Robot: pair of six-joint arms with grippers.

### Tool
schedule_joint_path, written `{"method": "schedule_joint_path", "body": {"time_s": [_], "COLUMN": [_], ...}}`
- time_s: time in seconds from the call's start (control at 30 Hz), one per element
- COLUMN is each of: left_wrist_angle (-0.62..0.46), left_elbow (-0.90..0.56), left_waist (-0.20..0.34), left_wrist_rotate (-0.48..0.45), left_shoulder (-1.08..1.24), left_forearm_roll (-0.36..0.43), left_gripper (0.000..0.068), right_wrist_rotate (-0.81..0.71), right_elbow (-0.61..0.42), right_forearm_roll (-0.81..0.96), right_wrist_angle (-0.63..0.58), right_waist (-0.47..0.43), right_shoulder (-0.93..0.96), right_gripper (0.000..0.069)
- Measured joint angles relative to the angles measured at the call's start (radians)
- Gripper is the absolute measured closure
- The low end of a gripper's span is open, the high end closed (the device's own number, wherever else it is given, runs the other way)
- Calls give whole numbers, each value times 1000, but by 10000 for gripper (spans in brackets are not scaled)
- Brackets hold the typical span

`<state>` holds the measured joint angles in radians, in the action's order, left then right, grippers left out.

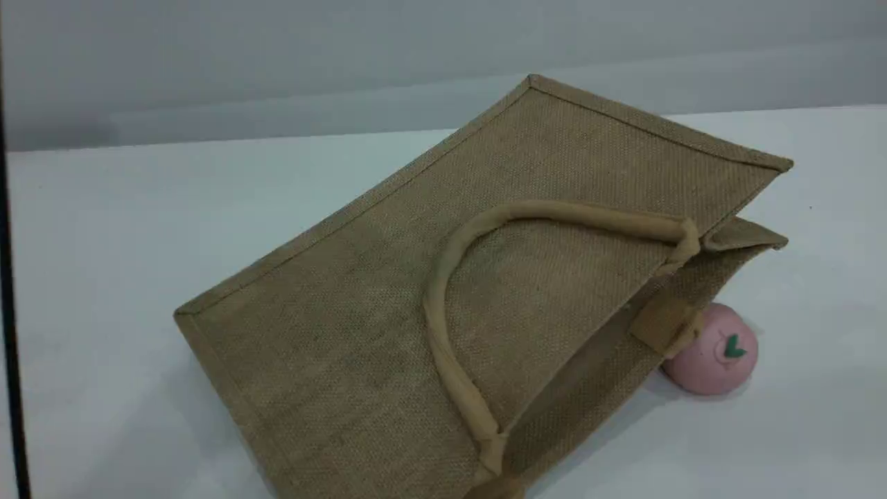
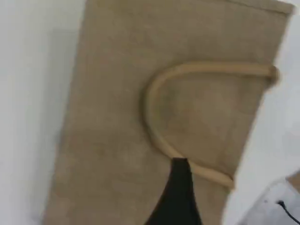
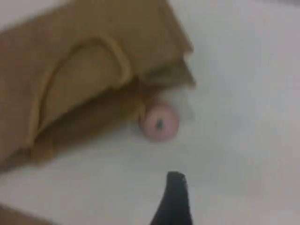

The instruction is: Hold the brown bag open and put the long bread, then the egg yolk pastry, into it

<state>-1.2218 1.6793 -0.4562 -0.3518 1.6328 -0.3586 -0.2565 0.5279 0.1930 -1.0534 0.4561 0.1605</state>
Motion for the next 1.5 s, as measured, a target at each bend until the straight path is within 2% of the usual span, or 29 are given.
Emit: {"method": "schedule_joint_path", "body": {"time_s": [0.13, 0.47, 0.83, 1.0, 1.3, 1.5], "left_wrist_angle": [-1, 0, 1, 0, -1, -1], "left_elbow": [-82, -195, -430, -576, -788, -946], "left_waist": [-65, -239, -414, -425, -425, -424], "left_wrist_rotate": [58, 214, 290, 342, 344, 352], "left_shoulder": [-95, -208, -446, -611, -923, -1134], "left_forearm_roll": [10, 155, 164, 214, 215, 286], "left_gripper": [112, 112, 117, 146, 155, 155], "right_wrist_rotate": [10, 34, 42, 42, 43, 43], "right_elbow": [-3, -14, -19, -19, -19, -19], "right_forearm_roll": [1, 6, -32, -31, -31, -31], "right_wrist_angle": [5, -13, -23, -22, -22, -21], "right_waist": [0, 0, 0, 0, 0, 0], "right_shoulder": [-5, -5, -5, -5, -5, -5], "right_gripper": [143, 143, 143, 143, 143, 143]}}
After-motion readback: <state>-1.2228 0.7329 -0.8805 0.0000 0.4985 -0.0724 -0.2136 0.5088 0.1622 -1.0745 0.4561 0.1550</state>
